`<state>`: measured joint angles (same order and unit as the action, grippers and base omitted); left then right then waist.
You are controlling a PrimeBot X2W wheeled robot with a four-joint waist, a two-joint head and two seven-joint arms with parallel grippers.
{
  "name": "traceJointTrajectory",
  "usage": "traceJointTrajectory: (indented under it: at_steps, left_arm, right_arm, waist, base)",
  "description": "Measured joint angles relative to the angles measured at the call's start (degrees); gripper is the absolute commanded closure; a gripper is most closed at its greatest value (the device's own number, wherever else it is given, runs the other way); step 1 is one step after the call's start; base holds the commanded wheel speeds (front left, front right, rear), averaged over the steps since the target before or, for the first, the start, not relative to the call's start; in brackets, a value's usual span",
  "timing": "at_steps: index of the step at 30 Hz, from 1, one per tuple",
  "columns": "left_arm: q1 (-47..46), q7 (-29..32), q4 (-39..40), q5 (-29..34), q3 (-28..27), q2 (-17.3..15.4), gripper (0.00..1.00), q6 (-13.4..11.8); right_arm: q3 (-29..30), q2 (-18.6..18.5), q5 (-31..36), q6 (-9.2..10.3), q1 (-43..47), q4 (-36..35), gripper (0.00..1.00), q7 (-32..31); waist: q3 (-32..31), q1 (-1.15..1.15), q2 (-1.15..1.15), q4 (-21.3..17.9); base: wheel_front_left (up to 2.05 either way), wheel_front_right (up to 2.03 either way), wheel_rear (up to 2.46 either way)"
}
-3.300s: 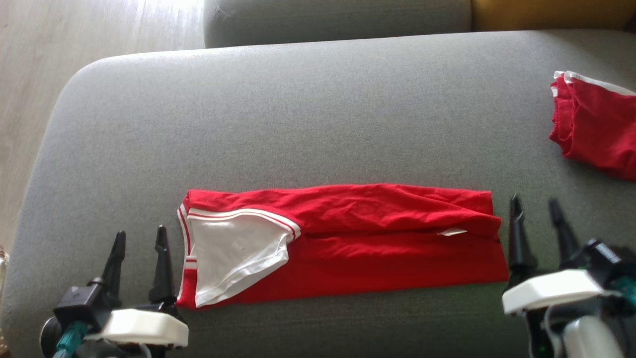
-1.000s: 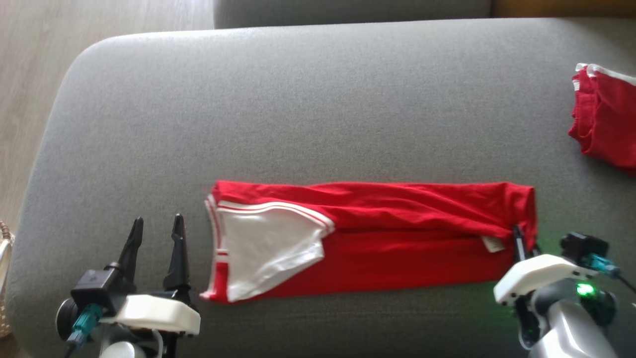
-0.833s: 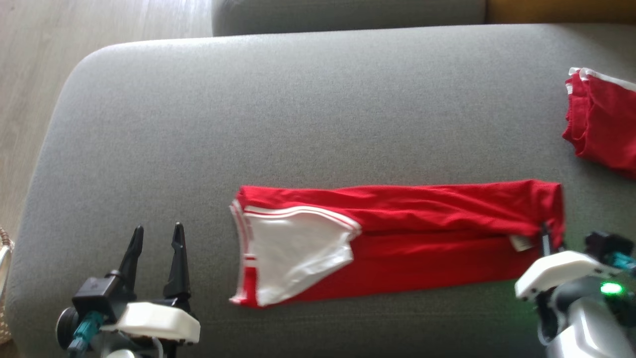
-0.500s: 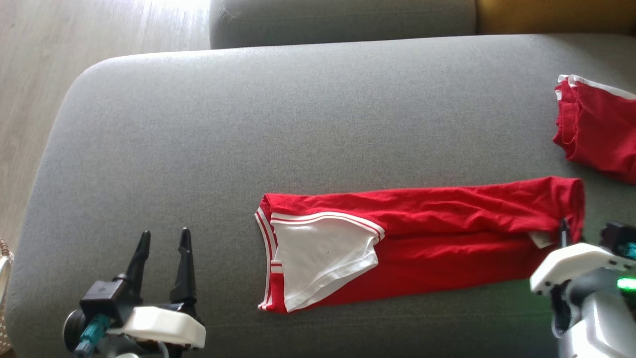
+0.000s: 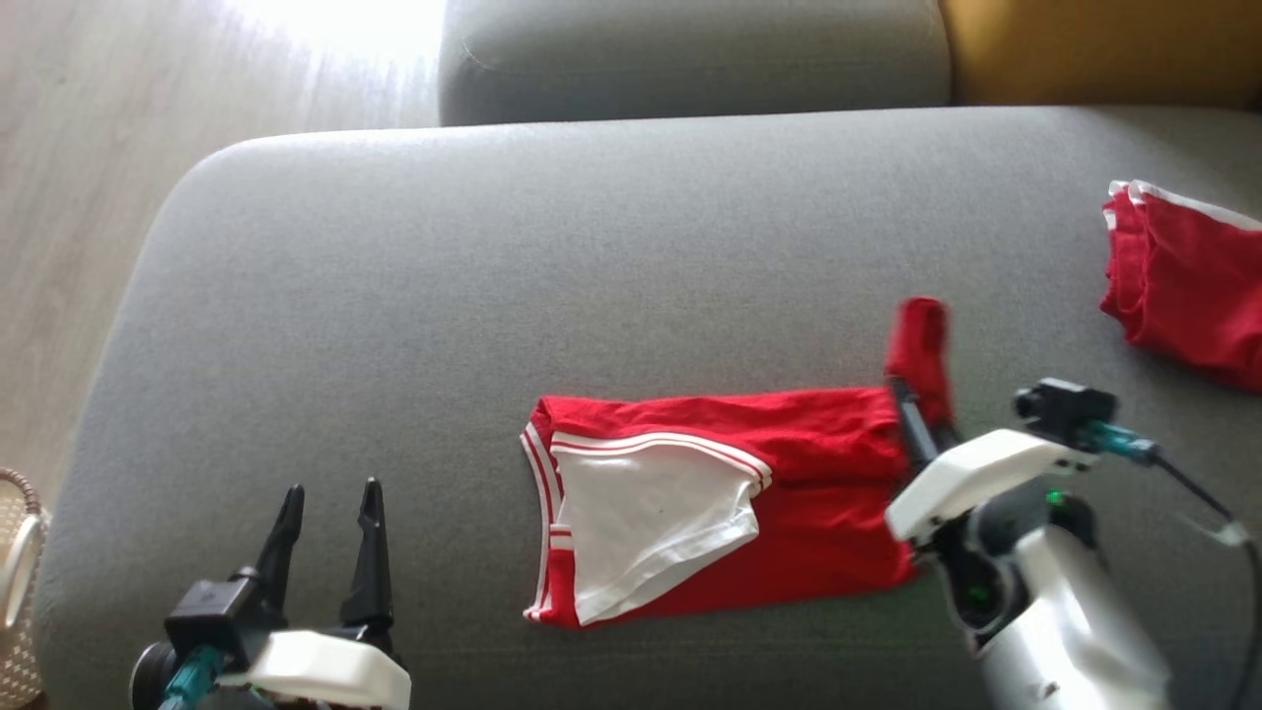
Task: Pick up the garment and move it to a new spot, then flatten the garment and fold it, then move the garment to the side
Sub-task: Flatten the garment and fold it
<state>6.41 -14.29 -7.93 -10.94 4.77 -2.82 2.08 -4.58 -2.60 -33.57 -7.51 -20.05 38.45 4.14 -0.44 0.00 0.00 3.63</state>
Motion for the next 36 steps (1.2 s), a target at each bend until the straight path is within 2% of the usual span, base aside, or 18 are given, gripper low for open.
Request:
traceJointTrajectory:
  at_steps: [8, 12, 18, 26, 36]
  left_arm:
    - [0.5, 0.0, -0.1, -0.4, -0.1, 0.0, 0.0, -0.2]
    - [1.0, 0.0, -0.1, -0.8, -0.3, 0.0, 0.0, -0.4]
    - [1.7, 0.0, -0.2, -0.8, -0.3, 0.0, 0.0, -0.4]
    - [1.6, 0.0, -0.7, -1.4, 0.2, 0.0, 0.0, -0.2]
    - [1.2, 0.0, -1.2, -1.4, 0.5, 0.0, 0.0, -0.3]
  right_arm:
    - [-14.7, -0.2, -15.2, 0.01, 7.8, -10.9, 1.0, -4.1]
    - [-18.8, -0.3, -17.6, 0.01, 7.9, -10.9, 1.0, -3.3]
    - [-25.3, -0.5, -25.2, 0.02, 6.7, -7.4, 1.0, 0.5]
    - [-33.6, -0.8, -35.7, 0.02, -3.7, 0.5, 1.0, 7.6]
    - [-46.0, -1.0, -45.9, 0.01, -10.5, 7.1, 1.0, 9.7]
  waist:
    - [-1.7, 0.0, 0.0, 2.4]
    - [-2.0, 0.0, 0.0, 3.6]
    - [-1.8, 0.0, 0.0, 5.9]
    - [0.0, 0.0, 0.0, 8.8]
    - [1.8, 0.0, 0.0, 11.5]
  base:
    - [0.0, 0.0, 0.0]
    - [0.0, 0.0, 0.0]
    - [0.0, 0.0, 0.0]
    - [0.0, 0.0, 0.0]
    - [0.0, 0.0, 0.0]
